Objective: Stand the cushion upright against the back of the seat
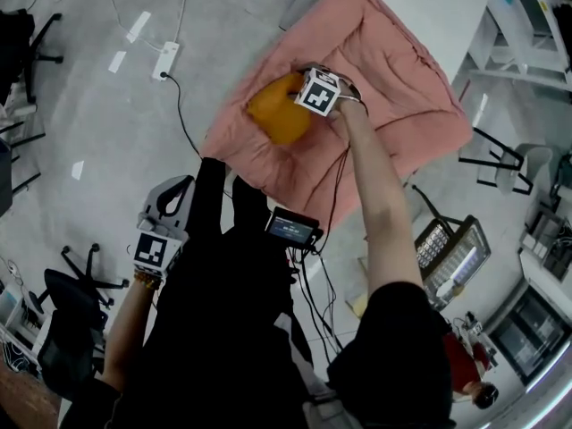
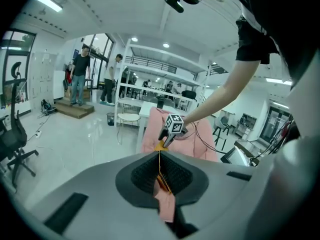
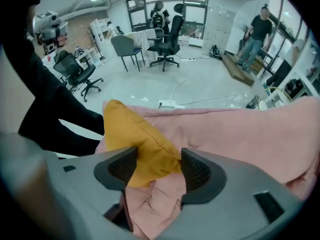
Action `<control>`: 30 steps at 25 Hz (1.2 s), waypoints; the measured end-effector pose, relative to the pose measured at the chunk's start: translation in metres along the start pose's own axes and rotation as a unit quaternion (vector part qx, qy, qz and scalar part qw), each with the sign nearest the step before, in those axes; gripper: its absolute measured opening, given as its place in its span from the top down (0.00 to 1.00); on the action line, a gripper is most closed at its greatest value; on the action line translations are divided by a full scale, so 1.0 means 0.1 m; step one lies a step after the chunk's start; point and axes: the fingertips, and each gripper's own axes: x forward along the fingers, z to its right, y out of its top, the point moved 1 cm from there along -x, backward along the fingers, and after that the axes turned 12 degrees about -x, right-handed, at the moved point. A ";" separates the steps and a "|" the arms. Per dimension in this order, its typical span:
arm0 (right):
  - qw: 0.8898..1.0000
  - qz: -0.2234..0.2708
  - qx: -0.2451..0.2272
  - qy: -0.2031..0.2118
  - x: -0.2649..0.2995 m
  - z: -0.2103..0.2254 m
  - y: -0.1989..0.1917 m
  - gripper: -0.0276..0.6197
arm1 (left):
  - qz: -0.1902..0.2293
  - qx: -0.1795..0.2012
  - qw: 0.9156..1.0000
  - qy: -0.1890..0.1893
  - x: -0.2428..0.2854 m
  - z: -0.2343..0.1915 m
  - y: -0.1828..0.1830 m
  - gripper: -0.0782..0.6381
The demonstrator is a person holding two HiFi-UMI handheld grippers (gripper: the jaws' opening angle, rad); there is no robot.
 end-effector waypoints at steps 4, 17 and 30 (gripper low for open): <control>0.998 0.004 0.048 0.031 0.12 -0.12 0.01 0.58 | -0.002 0.000 1.000 -0.008 0.07 -0.03 -0.01 0.87; 0.983 0.050 0.177 0.012 0.06 -0.41 0.05 0.86 | -0.007 0.023 0.999 -0.040 0.24 0.13 0.08 0.87; 0.959 0.097 0.262 -0.047 -0.38 -0.76 -0.12 0.88 | -0.064 0.068 0.994 -0.059 1.06 0.09 -0.37 0.87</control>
